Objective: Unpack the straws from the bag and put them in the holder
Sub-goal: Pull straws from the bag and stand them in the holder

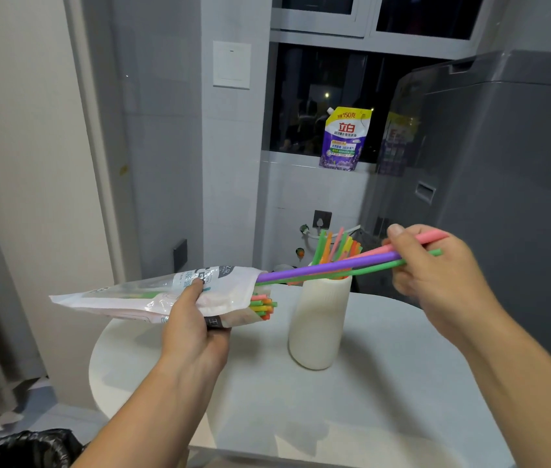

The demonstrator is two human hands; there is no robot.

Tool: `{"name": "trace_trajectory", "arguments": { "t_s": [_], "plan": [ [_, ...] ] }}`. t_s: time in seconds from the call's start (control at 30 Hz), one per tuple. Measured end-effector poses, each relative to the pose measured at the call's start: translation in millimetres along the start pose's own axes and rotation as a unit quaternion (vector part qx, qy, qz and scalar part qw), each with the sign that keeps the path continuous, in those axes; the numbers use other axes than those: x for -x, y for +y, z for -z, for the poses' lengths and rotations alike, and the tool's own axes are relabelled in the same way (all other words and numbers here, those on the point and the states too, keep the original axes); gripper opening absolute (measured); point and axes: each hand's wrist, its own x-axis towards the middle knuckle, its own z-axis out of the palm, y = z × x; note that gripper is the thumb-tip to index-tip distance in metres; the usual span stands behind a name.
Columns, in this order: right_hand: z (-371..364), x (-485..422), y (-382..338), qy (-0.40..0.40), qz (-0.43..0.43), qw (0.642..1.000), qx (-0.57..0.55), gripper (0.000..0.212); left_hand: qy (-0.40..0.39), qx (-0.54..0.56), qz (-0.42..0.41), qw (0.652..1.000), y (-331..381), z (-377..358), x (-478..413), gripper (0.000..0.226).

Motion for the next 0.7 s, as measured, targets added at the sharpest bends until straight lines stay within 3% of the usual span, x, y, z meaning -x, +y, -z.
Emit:
{"name": "trace_trajectory", "arguments": {
  "t_s": [0.13, 0.33, 0.53, 0.7],
  "plan": [
    [15.4, -7.6, -3.2, -0.005, 0.008, 1.0, 0.009, 0.037, 0.009, 0.006, -0.001, 1.0, 0.7, -0.8, -0.3, 0.018],
    [29.6, -15.1, -14.1, 0.011, 0.022, 0.999, 0.022, 0.035, 0.013, 0.005, -0.003, 1.0, -1.9, -1.4, -0.1, 0.028],
    [41.7, -30.0, -40.0, 0.028, 0.066, 0.996, 0.045, 0.034, 0.02, 0.013, 0.007, 1.0, -4.2, -1.9, 3.9, 0.014],
    [52.8, -42.9, -67.0, 0.037, 0.104, 0.987, 0.117, 0.031, 0.028, 0.006, 0.007, 1.0, -6.8, -2.3, 5.8, 0.025]
  ]
}}
